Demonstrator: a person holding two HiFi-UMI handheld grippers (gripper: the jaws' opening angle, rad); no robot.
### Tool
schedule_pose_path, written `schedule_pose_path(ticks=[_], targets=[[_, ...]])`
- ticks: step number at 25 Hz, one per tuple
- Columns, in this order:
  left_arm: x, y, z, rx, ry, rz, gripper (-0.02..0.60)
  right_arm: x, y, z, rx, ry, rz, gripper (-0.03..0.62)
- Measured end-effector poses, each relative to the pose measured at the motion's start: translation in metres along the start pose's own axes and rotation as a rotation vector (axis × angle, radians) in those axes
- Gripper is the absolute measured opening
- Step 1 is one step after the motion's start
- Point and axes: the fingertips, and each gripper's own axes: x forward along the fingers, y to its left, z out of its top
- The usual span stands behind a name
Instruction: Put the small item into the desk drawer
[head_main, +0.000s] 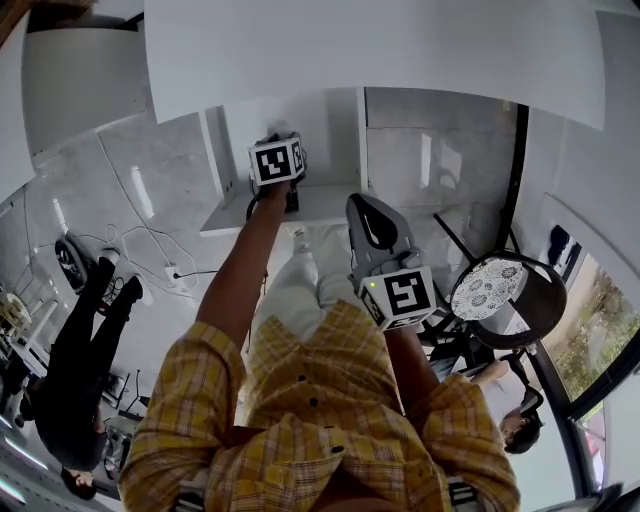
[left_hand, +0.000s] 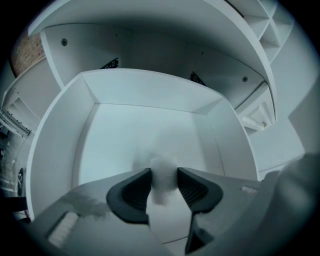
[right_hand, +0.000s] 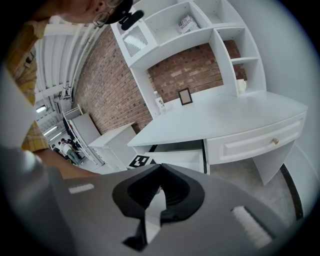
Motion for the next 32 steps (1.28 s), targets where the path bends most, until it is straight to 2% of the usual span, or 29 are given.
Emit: schedule_pose_path(ticks=[14, 18, 25, 32], targets=[[-0.035, -0.012, 0.012, 0.02, -0.07, -0.018, 0.186, -0.015, 0.016, 0.001, -0.009, -0.021, -0.005, -0.002], [-0.066, -0.017, 0.025, 0.026, -0.128, -0.03, 0.172, -0.02, 0.027, 0.007, -0.012, -0.043, -0.013, -0.002], [-0.117, -0.034, 0.027, 0.049, -0.199, -0.057, 0.167, -0.04, 0.05, 0.021, -0.042, -0.087, -0.001, -0.002], [-0.181, -0.037, 0.02, 0.08, -0.294, -0.071, 0.118, -0.061, 0.077, 0.028, -0.065, -0.136, -0.005, -0.002]])
